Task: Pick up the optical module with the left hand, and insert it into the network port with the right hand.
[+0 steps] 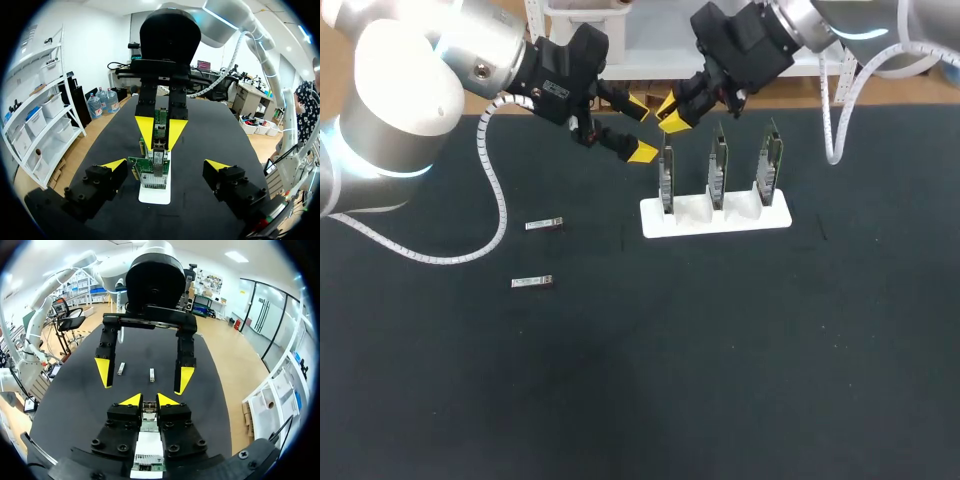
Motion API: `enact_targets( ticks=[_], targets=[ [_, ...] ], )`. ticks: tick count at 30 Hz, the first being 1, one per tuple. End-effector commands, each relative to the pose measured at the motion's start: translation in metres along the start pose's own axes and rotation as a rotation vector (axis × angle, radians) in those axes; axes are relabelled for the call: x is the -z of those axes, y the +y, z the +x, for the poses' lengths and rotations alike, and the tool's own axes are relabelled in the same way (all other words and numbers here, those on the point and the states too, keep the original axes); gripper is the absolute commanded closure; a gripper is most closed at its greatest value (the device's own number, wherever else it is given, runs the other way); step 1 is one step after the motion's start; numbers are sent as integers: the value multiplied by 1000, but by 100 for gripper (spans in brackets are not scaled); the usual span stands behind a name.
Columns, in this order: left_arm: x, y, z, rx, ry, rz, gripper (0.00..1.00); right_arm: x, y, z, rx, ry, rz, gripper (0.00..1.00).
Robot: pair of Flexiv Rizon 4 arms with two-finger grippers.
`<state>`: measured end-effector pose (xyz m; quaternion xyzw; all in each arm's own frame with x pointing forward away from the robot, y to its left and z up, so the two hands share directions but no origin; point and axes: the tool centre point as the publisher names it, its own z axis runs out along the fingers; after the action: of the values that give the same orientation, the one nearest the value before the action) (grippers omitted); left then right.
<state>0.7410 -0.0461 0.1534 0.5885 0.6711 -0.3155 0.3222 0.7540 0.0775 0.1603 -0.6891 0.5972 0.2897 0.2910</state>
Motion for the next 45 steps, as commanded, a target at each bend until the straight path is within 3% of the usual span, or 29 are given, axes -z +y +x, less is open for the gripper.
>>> enact_targets(
  ticks=[1, 18, 19, 20, 31, 38, 39, 40, 41, 42, 45],
  targets=[
    [-1, 0, -1, 2, 6, -2, 0, -2, 0, 4, -5, -2, -2, 100],
    [-1, 0, -1, 2, 6, -2, 0, -8, -1, 10, -24, 8, -4, 100],
    [-1, 0, -1, 2, 6, -2, 0, -7, -1, 9, -25, 7, -1, 72],
    [-1, 0, -1, 2, 6, -2, 0, -6, -1, 8, -32, -4, 0, 0],
    [-1, 0, -1, 2, 6, -2, 0, 19, -2, 4, -82, -71, 33, 0],
    [-1, 0, -1, 2, 6, -2, 0, 41, -7, 22, -158, -108, 46, 0],
    [-1, 0, -1, 2, 6, -2, 0, 42, -7, 24, -159, -109, 47, 6],
    [-1, 0, -1, 2, 6, -2, 0, 43, -7, 24, -163, -122, 44, 53],
    [-1, 0, -1, 2, 6, -2, 0, 44, -6, 24, -166, -128, 49, 72],
    [-1, 0, -1, 2, 6, -2, 0, 44, -6, 25, -169, -136, 47, 100],
    [-1, 0, -1, 2, 6, -2, 0, 44, -6, 25, -170, -138, 45, 100]
  ],
)
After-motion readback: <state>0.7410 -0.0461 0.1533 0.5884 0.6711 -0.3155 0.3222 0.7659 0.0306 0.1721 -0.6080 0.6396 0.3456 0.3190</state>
